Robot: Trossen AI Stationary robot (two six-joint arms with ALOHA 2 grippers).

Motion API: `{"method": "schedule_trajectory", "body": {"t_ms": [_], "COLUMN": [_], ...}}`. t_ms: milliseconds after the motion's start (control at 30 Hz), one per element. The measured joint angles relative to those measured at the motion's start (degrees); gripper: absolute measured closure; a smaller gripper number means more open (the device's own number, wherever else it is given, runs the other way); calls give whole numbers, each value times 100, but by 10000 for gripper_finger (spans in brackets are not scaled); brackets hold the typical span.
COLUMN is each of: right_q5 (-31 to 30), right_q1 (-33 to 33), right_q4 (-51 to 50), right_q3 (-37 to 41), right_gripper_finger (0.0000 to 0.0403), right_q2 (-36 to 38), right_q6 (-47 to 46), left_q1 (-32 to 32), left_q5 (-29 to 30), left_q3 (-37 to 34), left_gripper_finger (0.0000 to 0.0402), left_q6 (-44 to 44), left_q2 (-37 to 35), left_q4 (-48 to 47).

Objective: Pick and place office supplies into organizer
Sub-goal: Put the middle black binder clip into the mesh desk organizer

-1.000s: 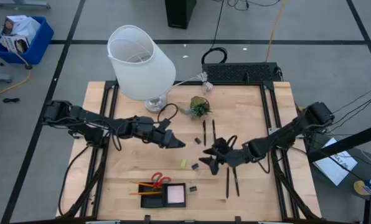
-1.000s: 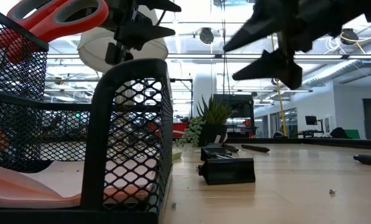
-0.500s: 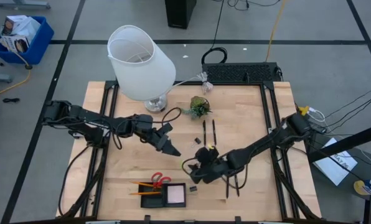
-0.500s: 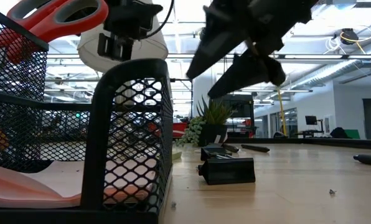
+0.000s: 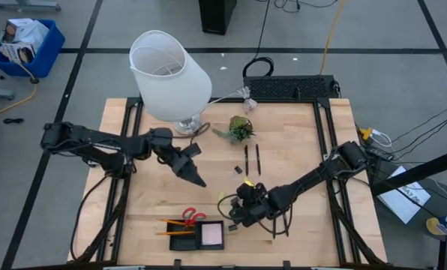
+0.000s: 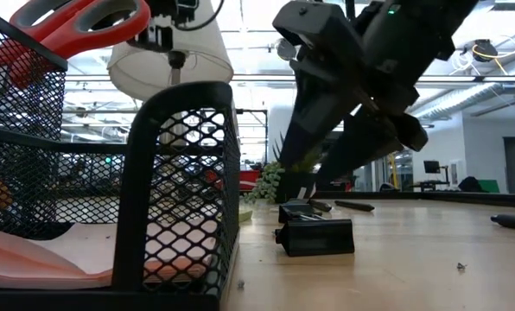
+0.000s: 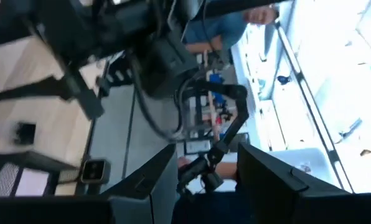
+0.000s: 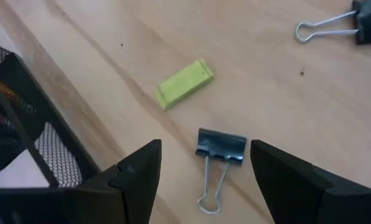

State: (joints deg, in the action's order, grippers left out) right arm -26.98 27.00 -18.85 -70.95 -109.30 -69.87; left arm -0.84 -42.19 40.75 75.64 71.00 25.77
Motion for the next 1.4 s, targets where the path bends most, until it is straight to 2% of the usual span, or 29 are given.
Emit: {"method": "schedule_trajectory", "body": {"t_ms": [167, 467, 700, 1033, 1167, 1400], "right_q5": [158, 450, 452, 303, 359, 1047], "right_q1": [-54, -166, -204, -218, -200, -261], "right_q4": [-168, 151, 214, -373, -506, -1003], "right_q3": [-1, -121, -134, -142, -141, -136], "right_gripper_finger": [162, 162, 162, 162, 162, 163], "right_q2": [-17, -408, -515, -508, -480, -249], "right_q6": [241, 374, 455, 713, 1787, 3901], "left_q1": [-187, -352, -433, -433, -433, -414], "left_q5": [46, 98, 127, 113, 66, 7], "left_q3": [2, -2, -4, -4, -4, -4], "left_gripper_finger": [232, 232, 232, 232, 232, 232], "left_q6": [-54, -31, -49, -73, -84, -105], "left_q2": [-305, -580, -647, -647, -647, -647], "left_q4": [-39, -90, -207, -202, -202, -163]}}
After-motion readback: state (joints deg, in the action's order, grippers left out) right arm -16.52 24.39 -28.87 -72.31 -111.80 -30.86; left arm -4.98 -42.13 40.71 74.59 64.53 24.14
